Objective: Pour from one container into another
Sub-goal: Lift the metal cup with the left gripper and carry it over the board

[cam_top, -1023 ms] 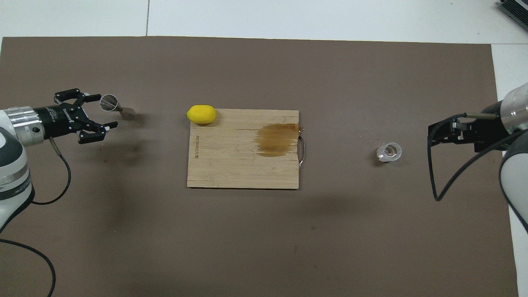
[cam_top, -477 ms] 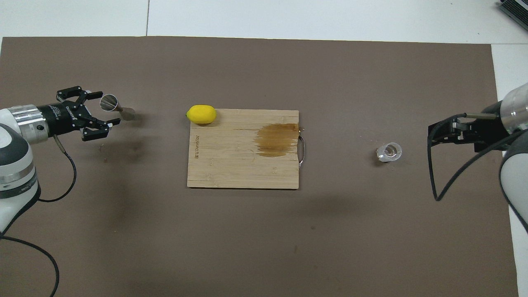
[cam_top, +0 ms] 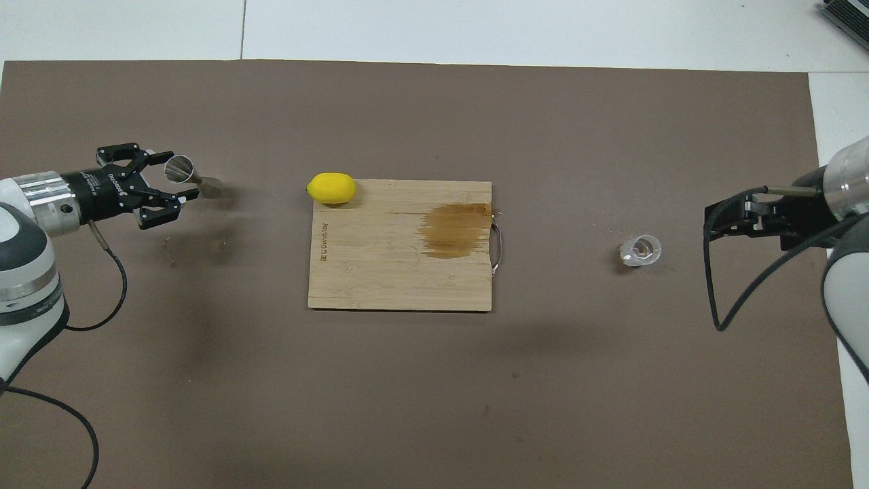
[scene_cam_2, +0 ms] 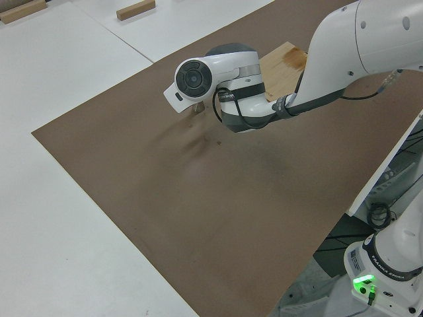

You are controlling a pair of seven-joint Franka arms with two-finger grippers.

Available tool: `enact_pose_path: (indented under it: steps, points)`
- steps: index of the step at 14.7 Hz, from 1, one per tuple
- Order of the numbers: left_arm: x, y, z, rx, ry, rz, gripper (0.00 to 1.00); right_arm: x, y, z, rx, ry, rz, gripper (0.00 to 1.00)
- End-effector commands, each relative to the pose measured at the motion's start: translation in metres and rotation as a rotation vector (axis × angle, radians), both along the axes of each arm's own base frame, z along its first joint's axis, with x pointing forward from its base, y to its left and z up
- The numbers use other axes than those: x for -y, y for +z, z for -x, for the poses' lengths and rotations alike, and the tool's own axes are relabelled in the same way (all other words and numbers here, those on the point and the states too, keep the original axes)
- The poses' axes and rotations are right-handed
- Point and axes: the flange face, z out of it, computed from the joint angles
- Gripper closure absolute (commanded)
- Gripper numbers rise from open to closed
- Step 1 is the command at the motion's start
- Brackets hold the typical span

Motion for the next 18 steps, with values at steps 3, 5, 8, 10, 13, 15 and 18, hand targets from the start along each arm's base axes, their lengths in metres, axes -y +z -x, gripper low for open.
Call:
enact_pose_path:
  steps: [3, 5, 8, 10, 13, 15, 18]
  points:
    - [0.004, -0.001, -0.006, -0.003, 0.019, 0.019, 0.82, 0.003, 0.001, 0.006, -0.004, 0.008, -0.025, 0.0]
    - [0.006, 0.0, -0.006, -0.006, 0.023, 0.036, 1.0, 0.003, 0.002, 0.006, -0.002, 0.008, -0.025, 0.0]
    - [0.015, 0.018, -0.013, 0.003, -0.051, 0.084, 1.0, 0.003, 0.001, 0.006, -0.004, 0.008, -0.025, 0.0]
    - [0.031, 0.031, -0.012, 0.009, -0.111, 0.101, 1.0, 0.003, 0.001, 0.006, -0.004, 0.008, -0.025, 0.0]
    - [0.071, 0.061, -0.006, 0.048, -0.207, 0.102, 1.0, 0.003, 0.001, 0.006, -0.004, 0.008, -0.025, 0.0]
    - [0.116, 0.078, 0.0, 0.065, -0.279, 0.101, 1.0, 0.003, 0.002, 0.007, -0.002, 0.008, -0.025, 0.0]
    - [0.191, 0.095, 0.016, 0.071, -0.374, 0.106, 1.0, 0.003, 0.001, 0.006, -0.004, 0.008, -0.025, 0.0]
